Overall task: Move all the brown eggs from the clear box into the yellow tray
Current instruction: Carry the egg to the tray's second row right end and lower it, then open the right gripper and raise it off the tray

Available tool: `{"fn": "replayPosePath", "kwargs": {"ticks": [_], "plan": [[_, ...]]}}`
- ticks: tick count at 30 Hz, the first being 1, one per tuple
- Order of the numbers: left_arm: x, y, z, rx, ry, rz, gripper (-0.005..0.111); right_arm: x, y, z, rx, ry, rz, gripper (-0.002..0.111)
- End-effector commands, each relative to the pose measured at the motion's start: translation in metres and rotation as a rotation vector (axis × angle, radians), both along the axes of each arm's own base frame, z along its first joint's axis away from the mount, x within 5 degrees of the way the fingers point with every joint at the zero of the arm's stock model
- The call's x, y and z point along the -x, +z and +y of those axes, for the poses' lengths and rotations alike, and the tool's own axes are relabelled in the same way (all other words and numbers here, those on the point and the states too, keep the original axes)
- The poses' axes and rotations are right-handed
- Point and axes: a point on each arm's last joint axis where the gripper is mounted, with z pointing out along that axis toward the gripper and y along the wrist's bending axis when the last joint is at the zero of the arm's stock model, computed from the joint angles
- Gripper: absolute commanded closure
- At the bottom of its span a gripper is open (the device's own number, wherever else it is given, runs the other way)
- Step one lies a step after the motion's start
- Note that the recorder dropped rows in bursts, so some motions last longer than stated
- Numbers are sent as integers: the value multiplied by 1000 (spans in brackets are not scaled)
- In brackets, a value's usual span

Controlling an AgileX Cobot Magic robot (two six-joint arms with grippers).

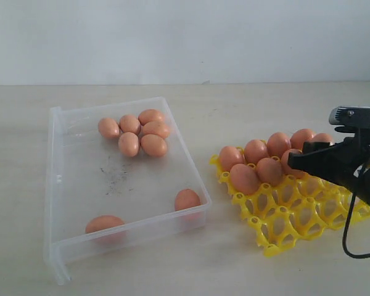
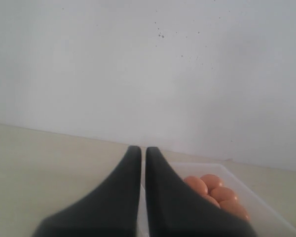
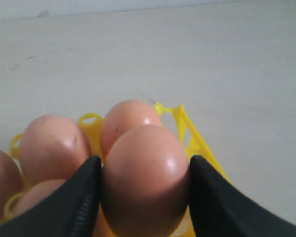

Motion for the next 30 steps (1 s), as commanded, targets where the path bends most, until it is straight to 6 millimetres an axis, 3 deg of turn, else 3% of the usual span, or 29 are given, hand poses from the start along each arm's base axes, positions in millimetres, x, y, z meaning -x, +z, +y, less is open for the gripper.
{"fn": "replayPosePath", "kwargs": {"ticks": [1,6,8,10,15,18,23,30], "plan": [[0,3,0,19,2,-20,103,-9,-10,1,27,11,50,109],[0,3,0,19,2,-20,103,-10,-13,1,17,0,73,108],[0,3,0,19,2,-20,103,-10,-13,1,18,2,77,102],[0,3,0,19,2,-20,103,-10,-13,2,20,9,79,91],[0,3,0,19,2,-20,103,-9,-15,3,28,29,98,48],[0,3,0,19,2,-20,103,-9,-11,3,44,45,83,44],[0,3,0,19,2,-20,103,-9,21,4,44,59,-17,44],[0,3,0,19,2,-20,103,7,93,3,-64,57,-194,44]]}}
